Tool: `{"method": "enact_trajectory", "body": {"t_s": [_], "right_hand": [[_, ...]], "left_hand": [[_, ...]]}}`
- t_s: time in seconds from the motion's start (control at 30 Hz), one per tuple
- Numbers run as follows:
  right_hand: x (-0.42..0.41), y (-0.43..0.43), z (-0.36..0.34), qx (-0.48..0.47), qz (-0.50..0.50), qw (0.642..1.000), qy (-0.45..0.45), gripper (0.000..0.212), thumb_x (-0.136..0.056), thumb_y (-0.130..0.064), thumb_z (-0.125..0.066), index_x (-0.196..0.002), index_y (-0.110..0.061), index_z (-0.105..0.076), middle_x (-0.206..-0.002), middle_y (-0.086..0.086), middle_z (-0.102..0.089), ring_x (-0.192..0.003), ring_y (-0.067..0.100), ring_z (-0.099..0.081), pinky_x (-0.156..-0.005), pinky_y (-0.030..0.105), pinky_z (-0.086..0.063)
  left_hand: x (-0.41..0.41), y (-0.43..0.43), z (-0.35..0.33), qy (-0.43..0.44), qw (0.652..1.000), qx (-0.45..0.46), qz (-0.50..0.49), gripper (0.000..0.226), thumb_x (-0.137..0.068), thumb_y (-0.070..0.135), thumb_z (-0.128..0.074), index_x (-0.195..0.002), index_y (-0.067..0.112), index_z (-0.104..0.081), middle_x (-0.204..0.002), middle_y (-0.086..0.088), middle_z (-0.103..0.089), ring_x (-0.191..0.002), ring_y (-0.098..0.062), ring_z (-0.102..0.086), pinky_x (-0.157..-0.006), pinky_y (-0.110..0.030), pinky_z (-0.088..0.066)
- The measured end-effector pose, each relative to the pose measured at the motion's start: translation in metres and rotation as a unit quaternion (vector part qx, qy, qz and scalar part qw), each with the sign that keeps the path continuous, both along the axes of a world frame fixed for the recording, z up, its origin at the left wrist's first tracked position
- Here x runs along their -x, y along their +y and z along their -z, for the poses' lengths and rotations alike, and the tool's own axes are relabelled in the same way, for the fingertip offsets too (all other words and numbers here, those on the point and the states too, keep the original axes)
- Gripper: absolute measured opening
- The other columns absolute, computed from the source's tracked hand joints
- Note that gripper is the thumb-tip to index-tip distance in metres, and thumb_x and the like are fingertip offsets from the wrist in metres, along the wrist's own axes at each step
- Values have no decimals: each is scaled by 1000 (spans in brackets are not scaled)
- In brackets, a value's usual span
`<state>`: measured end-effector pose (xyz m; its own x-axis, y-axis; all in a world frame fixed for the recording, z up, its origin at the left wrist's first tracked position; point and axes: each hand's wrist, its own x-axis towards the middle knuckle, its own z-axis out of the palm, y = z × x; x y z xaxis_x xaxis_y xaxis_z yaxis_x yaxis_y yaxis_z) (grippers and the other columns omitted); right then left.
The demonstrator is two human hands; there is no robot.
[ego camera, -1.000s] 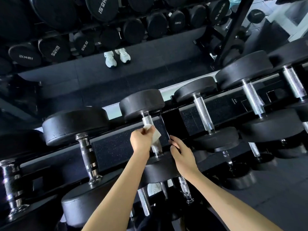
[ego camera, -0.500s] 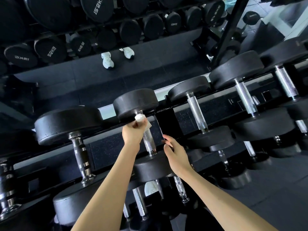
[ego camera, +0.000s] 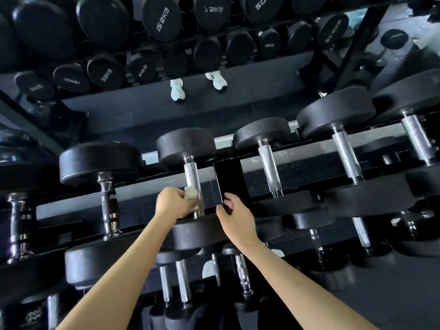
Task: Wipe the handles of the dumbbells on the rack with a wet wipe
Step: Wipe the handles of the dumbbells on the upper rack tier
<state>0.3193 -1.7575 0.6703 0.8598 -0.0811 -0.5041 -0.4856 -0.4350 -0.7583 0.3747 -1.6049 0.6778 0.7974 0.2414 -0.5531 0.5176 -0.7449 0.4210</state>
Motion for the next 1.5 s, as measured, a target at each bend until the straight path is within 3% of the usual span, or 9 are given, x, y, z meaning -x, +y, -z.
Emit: {"method": "enact_trajectory", "body": {"t_s": [0.27, 0.5, 0.63, 0.77, 0.93, 1.1, 1.23, 1.33, 1.5], "right_hand": [[-19, -86, -49, -189, 19, 981, -30, 36, -85, -42, -64, -115, -23, -60, -104, -15, -64, -97, -6, -59, -80, 9, -45], [-54, -138, -49, -170, -2, 984, -60, 11, -85, -21, -67, -85, -11, -70, -79, 3, -70, -76, 14, -65, -73, 29, -53], [-66, -163, -38, -157, 60, 985, -49, 18, -85, -16, -61, -69, -6, -61, -66, 5, -58, -66, 16, -54, -63, 38, -50], [-85, -180, -30, 83, 57, 979, -176, 20, -86, -14, -53, -66, -15, -48, -58, -6, -47, -54, 14, -41, -48, 25, -26], [-110, -158, -13, 226, 2, 936, -271, 29, -84, -19, -42, -55, -24, -41, -52, -10, -37, -48, 15, -39, -41, 20, -12], [-100, -139, 4, 28, -86, 994, -64, 42, -97, -38, -41, -115, -8, -65, -125, 3, -62, -101, 22, -63, -81, 28, -47], [-105, -142, 13, 28, 31, 992, -123, 26, -92, -28, -56, -110, -16, -69, -91, 0, -71, -84, 12, -64, -69, 17, -41], [-113, -134, 14, 69, 4, 991, -117, 42, -85, -25, -66, -125, -15, -60, -109, 3, -68, -103, 18, -60, -87, 20, -40], [-111, -125, 19, 65, 52, 990, -115, 30, -87, -17, -64, -113, -3, -65, -94, 4, -69, -90, 16, -62, -70, 5, -35]], "left_hand": [[23, -93, -62, -151, 987, 53, 15, 19, -80, 23, -71, -66, 27, -59, -56, 11, -53, -54, -3, -47, -49, -14, -34], [17, -179, -60, -177, 976, 118, 39, 20, -80, 24, -68, -99, 30, -66, -82, 15, -68, -75, 1, -59, -62, -9, -38], [14, -192, -53, -181, 974, 135, 7, 10, -84, 26, -68, -82, 23, -58, -71, 14, -54, -65, 0, -46, -65, -17, -38], [5, -181, -51, -166, 977, 122, -48, 45, -85, 21, -68, -128, 14, -57, -121, 4, -62, -115, -9, -56, -97, -21, -41], [-19, -166, -55, -211, 968, 91, -99, 35, -89, 18, -62, -124, 14, -60, -123, 3, -63, -116, -12, -57, -91, -18, -40], [-43, -158, -61, -240, 963, 67, -100, 29, -90, 22, -59, -119, 16, -63, -119, 2, -65, -113, -12, -58, -86, -18, -40], [-66, -156, -63, -256, 961, 53, -91, 27, -92, 31, -56, -116, 22, -66, -116, 5, -66, -89, -9, -60, -69, -15, -41], [-84, -158, -59, -262, 961, 42, -84, 28, -93, 31, -54, -117, 21, -65, -119, 7, -65, -108, -14, -58, -80, -17, -37], [-108, -166, -46, -266, 963, 22, -40, 38, -95, 39, -50, -129, 21, -56, -138, 4, -52, -130, -11, -44, -95, -16, -30]]}}
